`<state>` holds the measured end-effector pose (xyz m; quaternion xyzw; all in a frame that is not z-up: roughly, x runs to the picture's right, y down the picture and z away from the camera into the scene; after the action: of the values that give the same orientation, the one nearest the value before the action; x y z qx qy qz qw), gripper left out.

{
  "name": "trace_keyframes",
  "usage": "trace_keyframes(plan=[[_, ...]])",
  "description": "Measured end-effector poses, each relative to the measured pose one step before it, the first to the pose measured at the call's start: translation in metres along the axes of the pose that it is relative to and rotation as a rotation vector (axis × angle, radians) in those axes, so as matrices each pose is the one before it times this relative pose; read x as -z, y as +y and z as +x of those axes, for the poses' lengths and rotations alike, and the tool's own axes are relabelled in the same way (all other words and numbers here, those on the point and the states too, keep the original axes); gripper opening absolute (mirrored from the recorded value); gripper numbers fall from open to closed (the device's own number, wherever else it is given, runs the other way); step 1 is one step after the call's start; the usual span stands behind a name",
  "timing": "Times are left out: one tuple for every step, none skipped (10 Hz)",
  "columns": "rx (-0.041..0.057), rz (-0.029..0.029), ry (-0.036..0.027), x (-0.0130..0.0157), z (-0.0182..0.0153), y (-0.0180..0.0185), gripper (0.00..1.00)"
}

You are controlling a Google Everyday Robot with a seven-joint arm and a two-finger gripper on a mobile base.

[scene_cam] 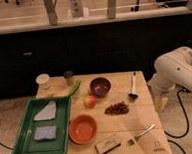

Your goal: Place grapes in red bowl

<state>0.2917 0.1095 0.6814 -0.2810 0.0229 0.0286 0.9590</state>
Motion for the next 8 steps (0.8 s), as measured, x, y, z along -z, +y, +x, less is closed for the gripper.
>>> trace_keyframes(plan=[[0.00054,-0.00036,0.00022,-0.00023,-0.00008,0.00022,0.8],[0.00434,-0.00009,0.0018,-0.00258,-0.00039,0.00059,0.8],[0.02523,-0.00281,0.00346,-0.00942,-0.00719,0.00015,0.8],[0.03038,-0.00184,0.00188,-0.01421,-0.01078,-0.00075,0.8],[0.02381,-0.00272,0.00325,-0.01356,-0.00842,0.00036,0.8],[0.0146,-0.00331,0.00168,-0.0088,-0.00422,0.00072,0.8],[0.00943,-0.00233,-0.0015,-0.0036,-0.0032,-0.00058,0.8],[0.01064,-0.00466,-0.00564,-0.0033,-0.00322,-0.00077,0.8]])
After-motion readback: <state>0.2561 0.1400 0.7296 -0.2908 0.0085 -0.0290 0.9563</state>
